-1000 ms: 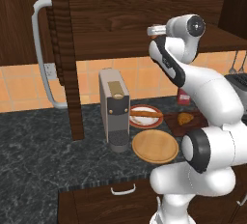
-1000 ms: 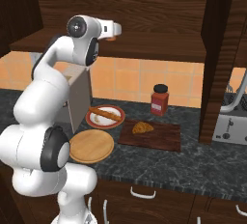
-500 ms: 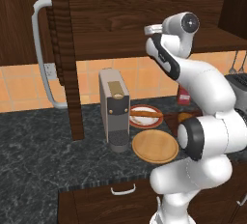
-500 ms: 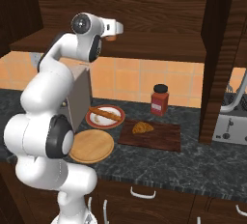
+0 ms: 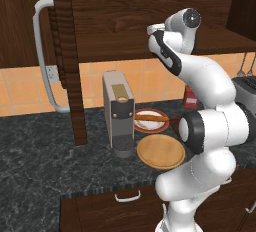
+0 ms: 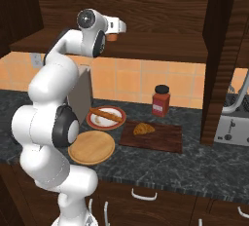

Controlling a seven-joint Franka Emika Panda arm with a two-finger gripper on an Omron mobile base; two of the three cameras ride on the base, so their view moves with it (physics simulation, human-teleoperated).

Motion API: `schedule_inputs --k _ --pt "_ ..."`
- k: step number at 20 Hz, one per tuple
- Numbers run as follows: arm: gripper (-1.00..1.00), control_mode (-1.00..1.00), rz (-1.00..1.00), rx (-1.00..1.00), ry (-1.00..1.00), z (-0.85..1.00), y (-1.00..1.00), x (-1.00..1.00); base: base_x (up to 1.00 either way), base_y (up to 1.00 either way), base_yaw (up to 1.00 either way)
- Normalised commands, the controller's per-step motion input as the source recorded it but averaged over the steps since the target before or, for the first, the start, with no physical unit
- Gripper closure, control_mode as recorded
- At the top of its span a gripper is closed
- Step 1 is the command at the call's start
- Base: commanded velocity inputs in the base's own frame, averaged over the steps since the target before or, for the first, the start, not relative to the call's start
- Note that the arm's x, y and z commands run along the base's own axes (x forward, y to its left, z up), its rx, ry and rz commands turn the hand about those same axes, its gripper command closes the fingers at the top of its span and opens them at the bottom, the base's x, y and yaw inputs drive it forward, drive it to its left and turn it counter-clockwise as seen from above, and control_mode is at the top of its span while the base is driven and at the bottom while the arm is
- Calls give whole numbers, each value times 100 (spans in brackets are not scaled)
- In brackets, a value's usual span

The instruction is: From the different types of pastries on the counter, select a croissant and place it on the cutting board. Then retrieve a jar of jam from the cabinet and place it alongside the croissant on the cutting board.

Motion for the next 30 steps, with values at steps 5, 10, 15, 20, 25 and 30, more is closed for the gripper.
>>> schedule_inputs --k 5,10,15,20,25,30 --pt "-100 -100 0 0 1 -6 0 14 0 0 0" --pt "-100 -100 0 0 0 -20 0 16 0 0 0" --pt "-100 -100 0 0 0 -22 0 9 0 0 0" --pt "100 -100 0 0 0 -1 0 38 0 0 0" --pt "100 -100 0 0 0 1 0 -8 0 0 0" --pt "100 -100 -5 0 -3 22 0 -56 0 0 0"
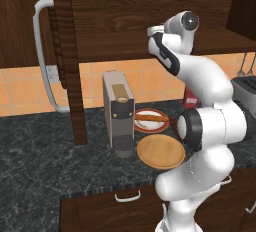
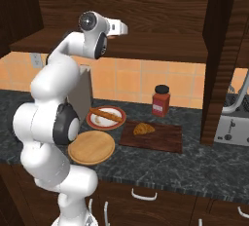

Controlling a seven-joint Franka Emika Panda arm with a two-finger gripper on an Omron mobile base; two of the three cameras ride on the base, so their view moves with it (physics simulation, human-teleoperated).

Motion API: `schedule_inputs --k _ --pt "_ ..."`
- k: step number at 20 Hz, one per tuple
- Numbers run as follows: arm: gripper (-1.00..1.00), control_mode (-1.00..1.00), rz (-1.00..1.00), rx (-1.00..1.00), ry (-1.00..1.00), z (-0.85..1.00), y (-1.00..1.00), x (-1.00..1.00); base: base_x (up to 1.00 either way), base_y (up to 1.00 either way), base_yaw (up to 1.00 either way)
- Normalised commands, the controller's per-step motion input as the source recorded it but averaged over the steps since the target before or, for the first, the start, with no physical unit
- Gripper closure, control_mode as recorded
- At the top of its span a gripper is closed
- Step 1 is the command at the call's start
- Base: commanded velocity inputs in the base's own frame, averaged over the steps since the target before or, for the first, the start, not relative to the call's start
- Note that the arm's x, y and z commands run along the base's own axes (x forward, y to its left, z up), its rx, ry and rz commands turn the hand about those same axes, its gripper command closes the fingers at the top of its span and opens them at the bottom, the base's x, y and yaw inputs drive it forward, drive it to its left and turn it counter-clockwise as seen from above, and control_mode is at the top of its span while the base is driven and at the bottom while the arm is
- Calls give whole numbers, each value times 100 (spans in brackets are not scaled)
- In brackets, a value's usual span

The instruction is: From the different types of pastries on the counter, select a croissant and place it on the cutting board. Then retrieve a jar of jam from the cabinet and place it alongside the croissant on the cutting board.

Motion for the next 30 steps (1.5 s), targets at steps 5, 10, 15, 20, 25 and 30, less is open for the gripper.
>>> schedule_inputs --k 5,10,15,20,25,30 --pt "100 -100 -3 0 -4 1 0 -80 0 0 0" --pt "100 -100 -4 0 -2 0 0 -85 0 0 0" --pt "100 -100 -3 0 -9 0 0 -87 0 0 0" --pt "100 -100 0 0 -14 0 0 -100 0 0 0" --pt "100 -100 0 0 -11 -2 1 -100 0 0 0" --pt "100 -100 0 0 -12 -16 3 -100 0 0 0"
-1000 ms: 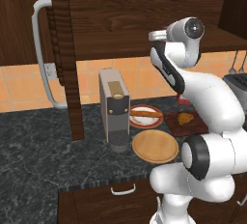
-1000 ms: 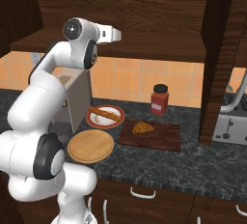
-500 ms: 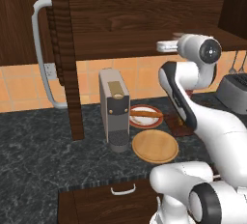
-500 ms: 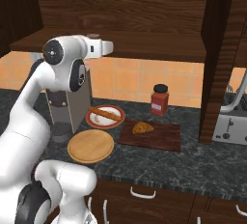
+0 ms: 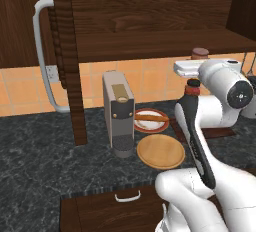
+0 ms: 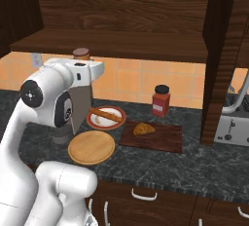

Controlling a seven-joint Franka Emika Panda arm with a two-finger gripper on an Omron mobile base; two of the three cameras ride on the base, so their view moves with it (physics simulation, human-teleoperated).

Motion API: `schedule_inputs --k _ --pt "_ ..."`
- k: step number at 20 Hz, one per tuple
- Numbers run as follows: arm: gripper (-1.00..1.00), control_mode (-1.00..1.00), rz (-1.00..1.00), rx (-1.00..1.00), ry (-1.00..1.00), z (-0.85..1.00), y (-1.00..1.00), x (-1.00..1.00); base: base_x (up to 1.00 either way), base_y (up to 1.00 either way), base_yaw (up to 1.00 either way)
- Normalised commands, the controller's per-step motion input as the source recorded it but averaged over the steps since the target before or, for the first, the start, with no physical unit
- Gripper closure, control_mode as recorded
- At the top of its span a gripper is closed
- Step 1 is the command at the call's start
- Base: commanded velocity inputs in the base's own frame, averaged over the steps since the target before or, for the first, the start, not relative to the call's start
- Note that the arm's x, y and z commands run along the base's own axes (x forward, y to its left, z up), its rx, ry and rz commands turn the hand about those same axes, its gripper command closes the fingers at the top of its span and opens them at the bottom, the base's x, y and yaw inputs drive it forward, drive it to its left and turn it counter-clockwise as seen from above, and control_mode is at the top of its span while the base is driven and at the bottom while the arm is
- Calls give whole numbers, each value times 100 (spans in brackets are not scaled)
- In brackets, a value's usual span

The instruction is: From the different types of pastries on the counter, select a croissant and place it on the cutting board. Then retrieve a jar of jam from the cabinet and place it alongside the croissant on the cutting board.

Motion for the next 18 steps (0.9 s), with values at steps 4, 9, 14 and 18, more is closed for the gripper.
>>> schedule_inputs --k 4,9,14,18 --pt "100 -100 0 0 -2 -54 3 -100 0 0 0" --pt "100 -100 0 0 0 -58 0 -100 0 0 0" --pt "100 -100 1 0 -5 -74 -24 -100 0 0 0" --pt "100 -100 16 5 -13 -100 -41 -41 0 0 0"
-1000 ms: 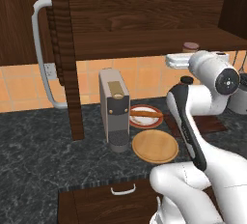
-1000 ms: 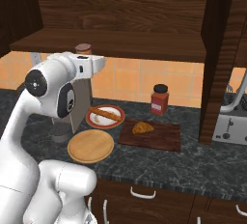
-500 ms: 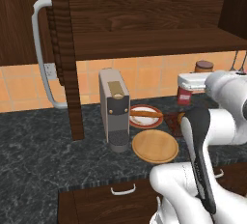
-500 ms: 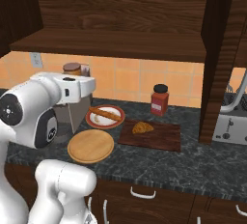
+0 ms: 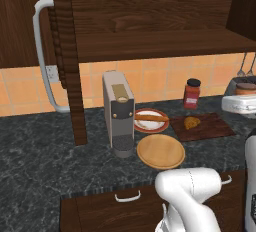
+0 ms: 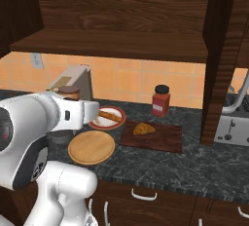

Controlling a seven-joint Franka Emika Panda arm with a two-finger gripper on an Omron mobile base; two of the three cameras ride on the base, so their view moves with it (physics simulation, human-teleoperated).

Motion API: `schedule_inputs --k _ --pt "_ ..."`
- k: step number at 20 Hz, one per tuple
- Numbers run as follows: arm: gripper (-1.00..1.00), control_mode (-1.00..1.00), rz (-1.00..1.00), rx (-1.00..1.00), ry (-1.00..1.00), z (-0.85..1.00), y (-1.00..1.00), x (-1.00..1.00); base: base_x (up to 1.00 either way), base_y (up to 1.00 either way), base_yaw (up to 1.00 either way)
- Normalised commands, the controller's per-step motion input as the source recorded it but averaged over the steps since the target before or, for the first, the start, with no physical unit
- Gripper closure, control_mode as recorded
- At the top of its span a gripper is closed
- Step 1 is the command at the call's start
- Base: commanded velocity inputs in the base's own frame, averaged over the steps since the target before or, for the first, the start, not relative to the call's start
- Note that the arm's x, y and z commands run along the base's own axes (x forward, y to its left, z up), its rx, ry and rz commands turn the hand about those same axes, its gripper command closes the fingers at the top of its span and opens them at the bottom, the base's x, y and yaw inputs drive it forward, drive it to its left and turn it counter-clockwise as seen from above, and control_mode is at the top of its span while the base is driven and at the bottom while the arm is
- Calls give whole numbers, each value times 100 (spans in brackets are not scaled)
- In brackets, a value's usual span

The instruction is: From the different types of pastries on the counter, select a croissant and place it on the cutting board. Then retrieve a jar of jam from the cabinet and place it alongside the croissant on the cutting board.

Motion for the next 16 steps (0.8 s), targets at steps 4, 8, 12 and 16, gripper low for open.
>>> schedule_inputs --k 4,8,12,16 --pt "100 -100 21 12 -20 -98 -22 -2 0 0 0" --pt "100 -100 2 4 -6 -10 0 0 0 0 0" --pt "100 -100 1 1 -14 -85 23 0 0 0 0" --pt "100 -100 3 3 -25 -100 44 -3 0 0 0"
